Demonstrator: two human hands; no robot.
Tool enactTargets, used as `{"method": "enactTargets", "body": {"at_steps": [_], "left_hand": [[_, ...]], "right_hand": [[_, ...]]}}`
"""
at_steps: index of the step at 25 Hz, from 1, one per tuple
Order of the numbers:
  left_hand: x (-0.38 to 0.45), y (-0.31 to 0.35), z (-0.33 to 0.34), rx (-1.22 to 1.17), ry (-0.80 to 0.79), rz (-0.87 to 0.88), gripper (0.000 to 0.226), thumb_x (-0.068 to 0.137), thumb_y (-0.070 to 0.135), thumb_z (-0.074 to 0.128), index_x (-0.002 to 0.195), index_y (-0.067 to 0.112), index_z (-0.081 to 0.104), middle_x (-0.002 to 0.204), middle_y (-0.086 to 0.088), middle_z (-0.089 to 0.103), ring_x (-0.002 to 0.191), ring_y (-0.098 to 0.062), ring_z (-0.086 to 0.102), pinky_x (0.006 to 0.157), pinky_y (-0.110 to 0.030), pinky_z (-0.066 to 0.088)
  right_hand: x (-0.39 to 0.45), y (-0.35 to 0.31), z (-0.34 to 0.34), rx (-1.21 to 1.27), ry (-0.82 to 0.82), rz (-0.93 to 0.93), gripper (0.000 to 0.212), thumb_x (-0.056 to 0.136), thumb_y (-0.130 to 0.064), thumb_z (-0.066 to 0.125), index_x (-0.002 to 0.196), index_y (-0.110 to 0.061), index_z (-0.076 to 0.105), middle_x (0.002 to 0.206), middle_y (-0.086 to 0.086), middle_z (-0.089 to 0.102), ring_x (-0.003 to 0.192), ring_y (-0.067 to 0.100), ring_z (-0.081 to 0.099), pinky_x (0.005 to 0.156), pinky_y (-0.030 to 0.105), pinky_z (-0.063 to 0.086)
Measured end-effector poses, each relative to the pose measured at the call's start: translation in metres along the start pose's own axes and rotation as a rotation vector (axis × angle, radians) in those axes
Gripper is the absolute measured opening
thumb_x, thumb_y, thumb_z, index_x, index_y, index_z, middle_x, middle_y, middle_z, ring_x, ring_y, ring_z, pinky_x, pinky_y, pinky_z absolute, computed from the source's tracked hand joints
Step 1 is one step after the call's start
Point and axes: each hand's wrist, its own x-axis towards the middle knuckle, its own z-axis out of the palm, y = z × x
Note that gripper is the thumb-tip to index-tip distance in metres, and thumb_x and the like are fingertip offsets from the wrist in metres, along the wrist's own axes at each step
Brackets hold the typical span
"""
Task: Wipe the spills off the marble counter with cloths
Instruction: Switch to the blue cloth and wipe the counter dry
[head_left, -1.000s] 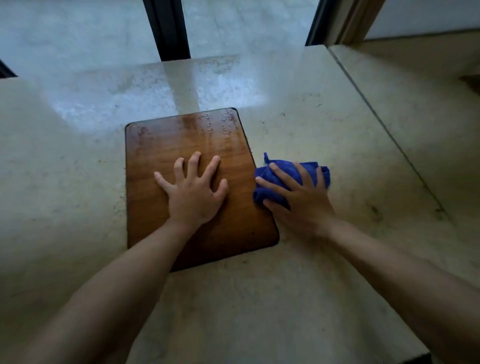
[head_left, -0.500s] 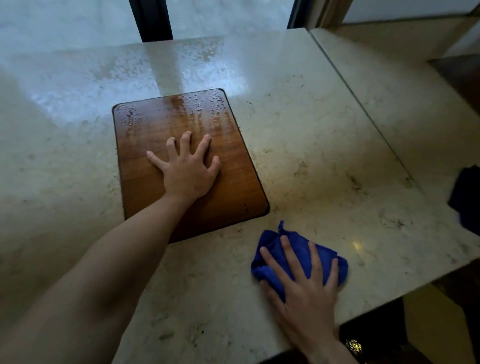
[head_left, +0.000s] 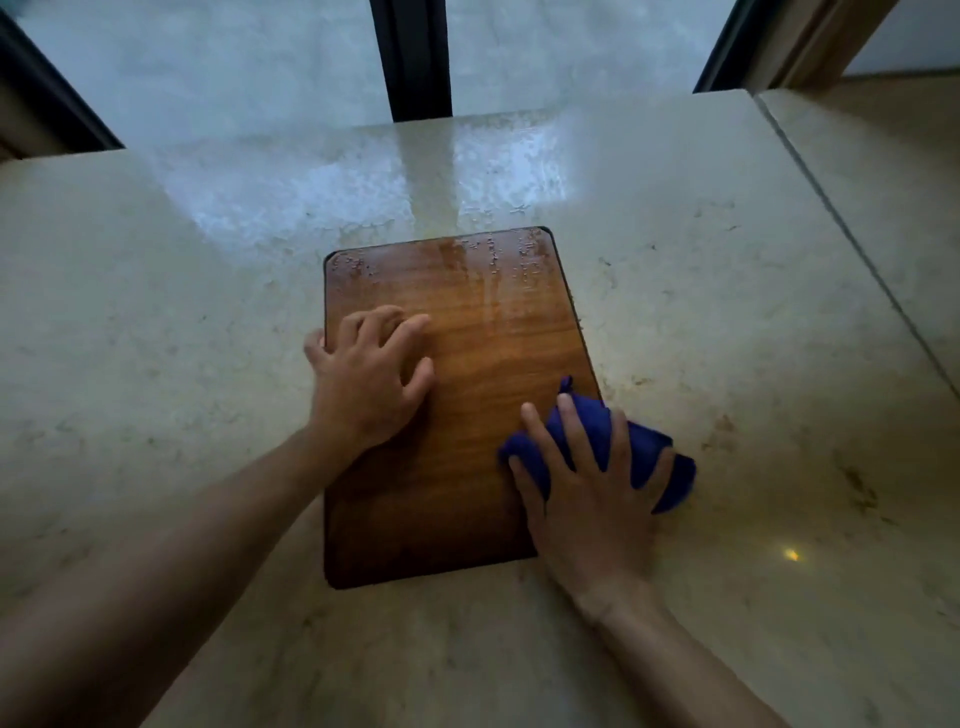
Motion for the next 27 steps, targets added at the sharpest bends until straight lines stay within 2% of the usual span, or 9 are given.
{"method": "enactTargets", "body": {"at_steps": [3,5,8,17,22,27], "left_hand": [[0.002,-0.068,0.001,0.040,-0.033,-0.225,0.063,0.087,0.070,0.027,0.146,0.047,0.033,0.160,0.000,0.025,0.147,-0.031,0.018,0.107,-0.076,0.012],[-0.001,-0.085,0.001,0.013,-0.052,-0.304,0.067,0.085,0.074,0.022,0.148,0.051,0.027,0.161,0.001,0.022,0.148,-0.032,0.013,0.107,-0.078,0.008],[0.001,-0.083,0.005,0.020,-0.068,-0.279,0.068,0.086,0.073,0.023,0.150,0.050,0.026,0.162,0.000,0.022,0.150,-0.033,0.012,0.107,-0.079,0.008],[0.002,-0.078,0.003,0.102,-0.066,-0.254,0.068,0.083,0.064,0.039,0.147,0.040,0.043,0.157,-0.005,0.037,0.143,-0.042,0.032,0.103,-0.078,0.020],[0.006,-0.084,0.005,0.086,-0.055,-0.266,0.068,0.084,0.065,0.040,0.148,0.043,0.039,0.159,-0.003,0.032,0.147,-0.040,0.026,0.104,-0.081,0.018],[0.005,-0.086,0.005,0.069,-0.076,-0.276,0.067,0.086,0.068,0.034,0.149,0.046,0.034,0.160,-0.001,0.027,0.148,-0.038,0.022,0.105,-0.081,0.015]], "right_hand": [[0.084,-0.011,-0.003,0.011,0.053,-0.054,0.055,0.097,-0.068,0.023,0.147,-0.048,0.034,0.157,-0.007,0.037,0.145,0.038,0.026,0.106,0.077,0.010],[0.148,-0.022,-0.007,0.028,0.011,-0.078,0.055,0.096,-0.070,0.018,0.148,-0.054,0.024,0.162,-0.012,0.025,0.149,0.036,0.015,0.107,0.077,0.003],[0.246,-0.032,-0.012,0.048,-0.063,-0.073,0.057,0.094,-0.072,0.008,0.149,-0.058,0.009,0.165,-0.017,0.006,0.151,0.033,-0.002,0.106,0.077,-0.007],[0.462,-0.048,-0.036,0.082,-0.112,0.012,0.059,0.092,-0.074,0.012,0.148,-0.057,0.017,0.165,-0.013,0.012,0.150,0.037,0.002,0.104,0.080,-0.007],[0.487,-0.081,-0.042,0.075,-0.130,-0.031,0.066,0.094,-0.071,0.015,0.152,-0.041,0.023,0.163,-0.012,0.021,0.150,0.033,0.007,0.106,0.079,-0.008],[0.445,-0.111,-0.032,0.007,-0.170,-0.281,0.059,0.091,-0.076,0.010,0.148,-0.059,0.012,0.165,-0.013,0.005,0.151,0.035,-0.001,0.105,0.080,-0.007]]}}
